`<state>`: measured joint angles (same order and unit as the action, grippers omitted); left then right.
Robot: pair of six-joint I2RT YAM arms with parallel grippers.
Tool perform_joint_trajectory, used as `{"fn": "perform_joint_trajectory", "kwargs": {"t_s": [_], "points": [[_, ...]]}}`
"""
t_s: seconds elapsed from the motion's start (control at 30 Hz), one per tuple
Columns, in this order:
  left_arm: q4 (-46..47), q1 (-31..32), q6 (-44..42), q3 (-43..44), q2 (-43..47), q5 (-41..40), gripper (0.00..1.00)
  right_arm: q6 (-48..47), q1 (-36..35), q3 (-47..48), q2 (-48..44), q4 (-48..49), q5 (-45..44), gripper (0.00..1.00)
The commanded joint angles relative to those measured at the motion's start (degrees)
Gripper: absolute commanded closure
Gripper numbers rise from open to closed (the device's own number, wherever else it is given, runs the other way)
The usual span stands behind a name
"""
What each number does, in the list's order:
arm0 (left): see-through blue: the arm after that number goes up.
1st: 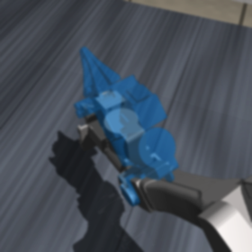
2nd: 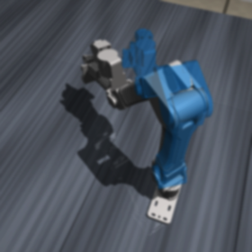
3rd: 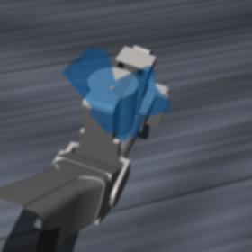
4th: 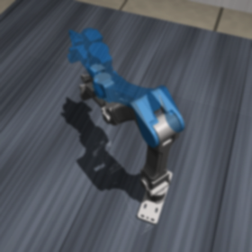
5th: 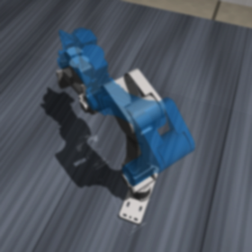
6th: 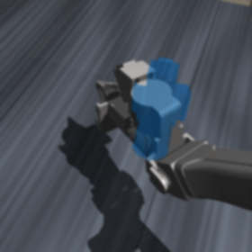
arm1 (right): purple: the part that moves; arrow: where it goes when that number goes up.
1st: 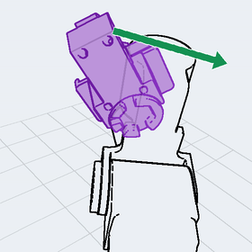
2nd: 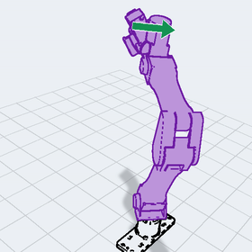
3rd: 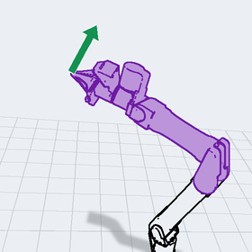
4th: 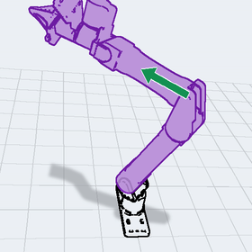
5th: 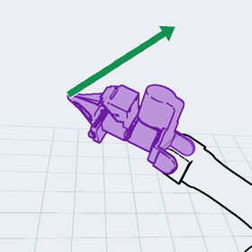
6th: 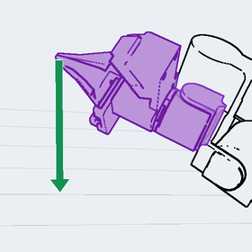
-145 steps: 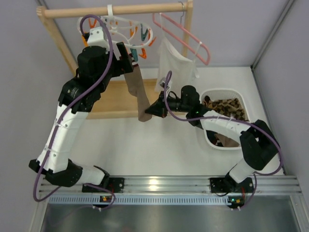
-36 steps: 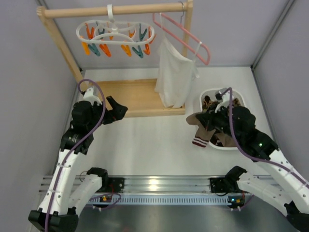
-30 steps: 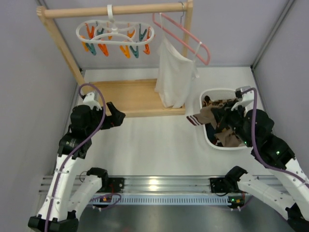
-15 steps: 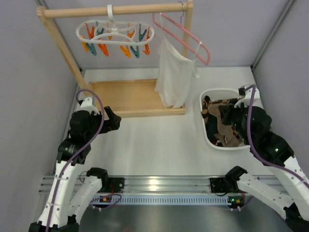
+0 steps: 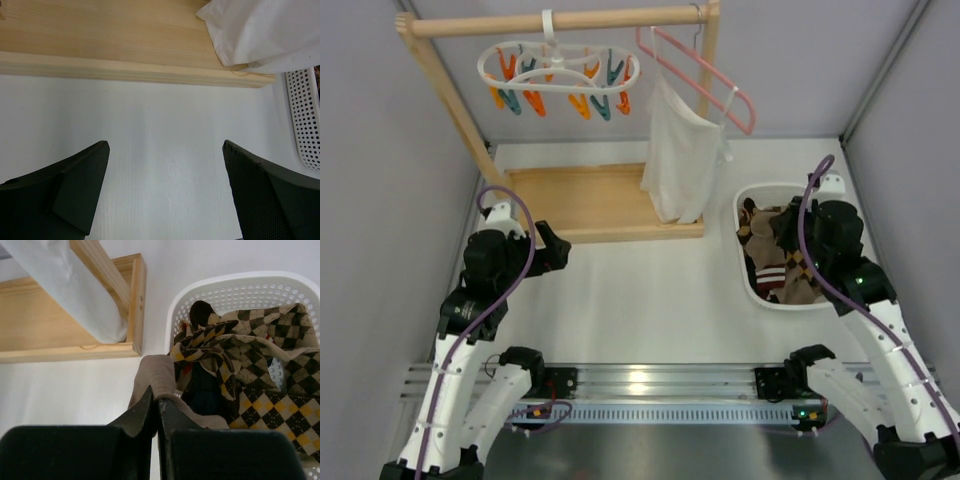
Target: Remove the socks clipped to the hanger
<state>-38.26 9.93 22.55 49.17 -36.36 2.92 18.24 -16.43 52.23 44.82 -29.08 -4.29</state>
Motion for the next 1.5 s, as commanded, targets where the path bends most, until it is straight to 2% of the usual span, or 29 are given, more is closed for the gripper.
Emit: {"fn": "perform_joint_trajectory", "kwargs": {"t_s": [0.0, 0.13, 0.17, 0.3, 0.33, 0.37, 0.4, 0.47, 0.5, 0.6, 0.63, 0.8, 0.9, 0.93, 1.0, 1.1, 1.2, 1.23, 1.27, 1.37, 1.47], "points": [[0.56, 0.17, 0.04, -0.47, 1.38, -0.37, 0.02, 1.36, 5.6, 0.78, 1.06, 4.82, 2.36, 1.0], [0.55, 0.17, 0.22, -0.56, 2.26, -0.63, 0.02, 3.46, 15.61, -5.97, 1.33, 7.89, 7.1, 0.98], [0.56, 0.17, 0.31, -0.56, 2.43, -0.72, 0.02, 3.9, 19.98, -7.13, 0.98, 8.6, 7.63, 0.97], [0.47, 0.17, 0.31, -0.56, 2.43, -1.07, 0.02, 6.89, 25.29, -13.28, -1.31, 14.21, 9.82, 0.93], [0.47, 0.17, 0.31, -0.48, 2.43, -1.07, 0.02, 7.16, 25.91, -13.99, -0.96, 14.66, 10.53, 0.85], [0.55, 0.17, 0.31, -0.48, 2.43, -1.51, 0.02, 7.25, 26.35, -14.34, -0.53, 14.49, 9.75, 0.73], [0.56, 0.17, 0.31, -0.48, 2.43, -1.77, 0.02, 7.34, 26.44, -14.26, 0.35, 14.4, 8.96, 0.56], [0.56, 0.17, 0.39, -0.48, 2.43, -2.04, 0.02, 6.99, 26.53, -13.47, 0.97, 13.79, 7.9, 0.4], [0.47, 0.17, 0.39, -0.48, 2.61, -2.13, 0.02, 6.72, 26.53, -12.95, 1.32, 13.44, 7.81, 0.21], [0.56, 0.17, 0.48, -0.56, 2.87, -2.3, 0.02, 4.71, 26.45, -9.52, 2.46, 11.34, 5.45, 0.03], [0.47, 0.17, 0.48, -0.56, 2.87, -2.3, 0.02, 3.92, 26.53, -7.16, 2.82, 10.54, 3.18, 0.01], [0.47, 0.17, 0.74, -0.56, 3.31, -4.22, 0.02, 1.28, 26.53, -2.4, 3.26, 6.85, 1.91, 0.0], [0.55, 0.17, 0.83, -0.56, 3.75, -5.37, 0.02, 0.4, 26.45, -0.9, 2.21, 5.88, 11.38, 0.01], [0.56, 0.17, 0.75, -0.56, 3.84, -5.64, 0.02, 0.22, 26.45, -1.51, 1.51, 6.23, 17.85, 0.01], [0.55, 0.09, 0.31, -0.48, 3.58, -5.99, 0.02, -0.13, 25.31, -2.3, -1.55, 6.41, 20.02, 0.01], [1.17, 0.08, -1.09, -0.48, 2.96, -3.19, 0.02, -2.67, 20.39, -4.67, -6.74, 6.06, 16.09, 0.01], [1.61, 0.09, -2.5, -0.21, 1.73, -1.6, 0.02, -6.1, 13.91, -4.68, -9.82, 1.06, 5.29, 0.01], [1.7, 0.0, -3.03, -0.13, 1.21, -2.03, 0.02, -6.63, 11.7, -3.98, -10.45, -0.87, -1.87, 0.01], [2.31, 0.08, -4.77, -0.56, 1.03, -2.3, 0.02, -7.77, 6.72, -3.63, -10.89, -1.93, -4.99, 0.01], [2.14, 0.09, -7.15, -0.39, 0.67, -7.74, 0.02, -9.36, -0.87, -1.08, -12.64, -7.82, -13.62, 0.01], [1.96, 0.09, -8.65, -0.39, 1.99, -13.45, 0.02, -10.76, -2.91, 0.42, -16.15, -10.29, -14.34, 0.01]]}}
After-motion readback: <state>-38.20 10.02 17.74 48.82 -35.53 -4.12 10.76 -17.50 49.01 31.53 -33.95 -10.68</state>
